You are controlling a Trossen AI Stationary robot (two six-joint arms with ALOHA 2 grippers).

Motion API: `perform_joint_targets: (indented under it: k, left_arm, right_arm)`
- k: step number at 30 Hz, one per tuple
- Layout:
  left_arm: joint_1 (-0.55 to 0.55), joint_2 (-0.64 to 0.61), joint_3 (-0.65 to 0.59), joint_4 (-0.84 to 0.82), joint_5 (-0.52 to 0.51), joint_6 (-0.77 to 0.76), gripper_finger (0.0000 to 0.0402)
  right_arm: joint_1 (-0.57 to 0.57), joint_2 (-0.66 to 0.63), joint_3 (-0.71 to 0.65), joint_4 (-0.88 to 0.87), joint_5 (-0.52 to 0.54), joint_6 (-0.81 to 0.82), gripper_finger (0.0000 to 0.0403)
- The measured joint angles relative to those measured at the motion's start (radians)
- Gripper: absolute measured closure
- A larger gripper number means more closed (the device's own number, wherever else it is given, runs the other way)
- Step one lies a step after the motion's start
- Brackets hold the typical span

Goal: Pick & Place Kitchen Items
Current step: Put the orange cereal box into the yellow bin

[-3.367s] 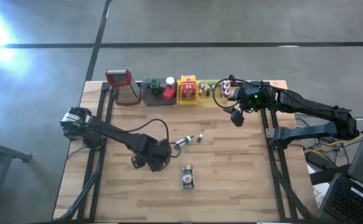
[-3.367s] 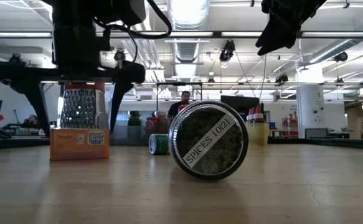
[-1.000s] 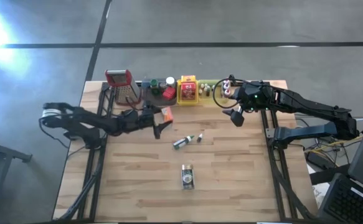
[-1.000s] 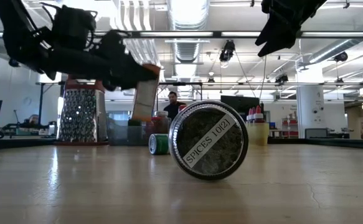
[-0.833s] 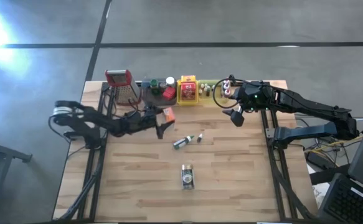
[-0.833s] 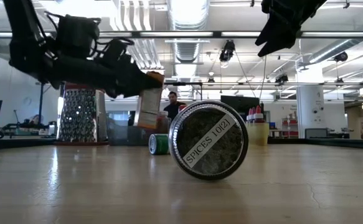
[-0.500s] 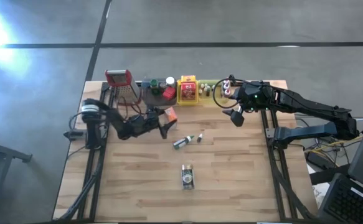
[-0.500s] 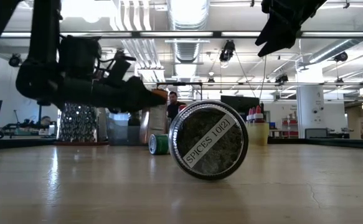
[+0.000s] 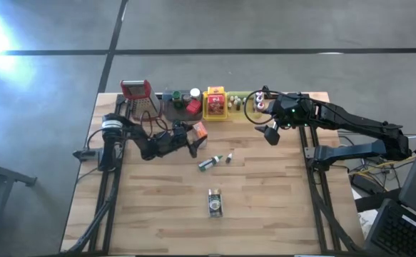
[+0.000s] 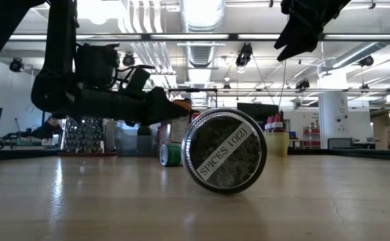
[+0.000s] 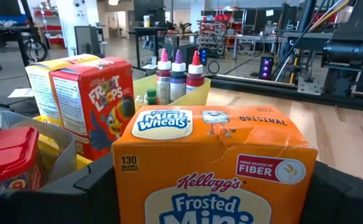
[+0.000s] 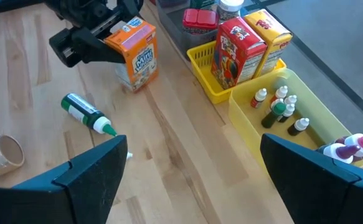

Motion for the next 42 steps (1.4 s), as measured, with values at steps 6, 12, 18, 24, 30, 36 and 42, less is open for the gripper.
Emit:
perform_joint_targets:
  k: [6, 12, 18, 24, 30, 36, 42]
  left_arm:
    - [0.001, 0.000, -0.001, -0.001, 0.011, -0.023, 0.0076]
    - [0.005, 0.000, -0.001, -0.009, 0.018, -0.057, 0.0076]
    - [0.004, -0.004, -0.002, -0.029, 0.022, 0.028, 0.0076]
    - [0.004, -0.024, -0.002, -0.035, 0.037, 0.035, 0.0076]
    - [0.004, -0.037, -0.003, -0.036, 0.065, 0.056, 0.0068]
    - [0.004, -0.039, -0.003, -0.035, 0.063, 0.034, 0.0008]
    - [0.004, -0.069, -0.004, -0.036, 0.063, 0.041, 0.0034]
  right_arm:
    - [0.000, 0.000, 0.000, 0.000, 0.000, 0.000, 0.0039]
    - [0.000, 0.000, 0.000, 0.000, 0.000, 0.000, 0.0039]
    - [0.000, 0.000, 0.000, 0.000, 0.000, 0.000, 0.0039]
    - [0.000, 0.000, 0.000, 0.000, 0.000, 0.000, 0.0039]
    - [0.000, 0.000, 0.000, 0.000, 0.000, 0.000, 0.0039]
    - [0.000, 0.000, 0.000, 0.000, 0.000, 0.000, 0.0039]
    - [0.000, 0.000, 0.000, 0.000, 0.000, 0.000, 0.0039]
